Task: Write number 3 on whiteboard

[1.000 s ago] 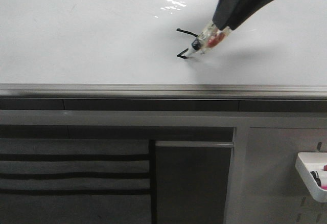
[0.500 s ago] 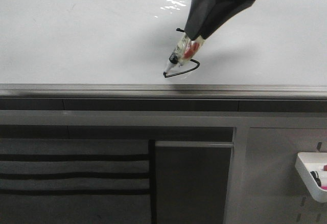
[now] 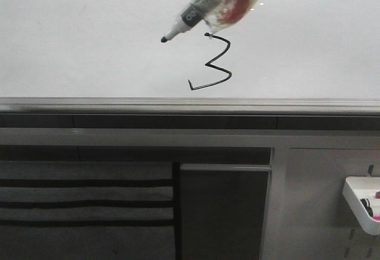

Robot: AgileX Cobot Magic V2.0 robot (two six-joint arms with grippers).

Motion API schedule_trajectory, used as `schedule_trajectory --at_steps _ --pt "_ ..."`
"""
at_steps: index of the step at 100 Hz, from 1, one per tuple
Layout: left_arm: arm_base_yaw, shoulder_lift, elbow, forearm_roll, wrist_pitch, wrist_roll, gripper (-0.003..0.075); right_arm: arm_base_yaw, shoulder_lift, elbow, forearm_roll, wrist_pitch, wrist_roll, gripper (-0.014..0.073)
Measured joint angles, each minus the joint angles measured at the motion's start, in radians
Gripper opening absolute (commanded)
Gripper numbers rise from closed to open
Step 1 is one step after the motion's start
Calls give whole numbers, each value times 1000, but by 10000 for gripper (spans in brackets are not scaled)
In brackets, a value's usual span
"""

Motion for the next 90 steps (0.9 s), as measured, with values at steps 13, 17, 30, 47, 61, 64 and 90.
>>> schedule_trajectory --at_steps 13,17,30,47,61,64,90 --pt "0 4 0 -32 0 15 367 1 -19 17 -25 -2 -91 12" --pt "-2 14 0 -59 4 54 367 1 -19 18 -29 -4 -124 12" --pt "-55 61 0 -174 13 261 367 1 -19 20 -33 -22 -200 12" --pt "-179 154 -18 -230 13 452 367 1 -19 20 -33 -49 -232 12" --pt "-286 255 -81 -216 -12 483 367 1 -19 20 -36 -49 -285 12" --pt "-304 281 -102 -206 -20 488 367 1 -19 20 -36 -49 -295 12" --pt "-440 506 -266 -144 -46 494 367 1 -19 20 -37 -57 -335 12"
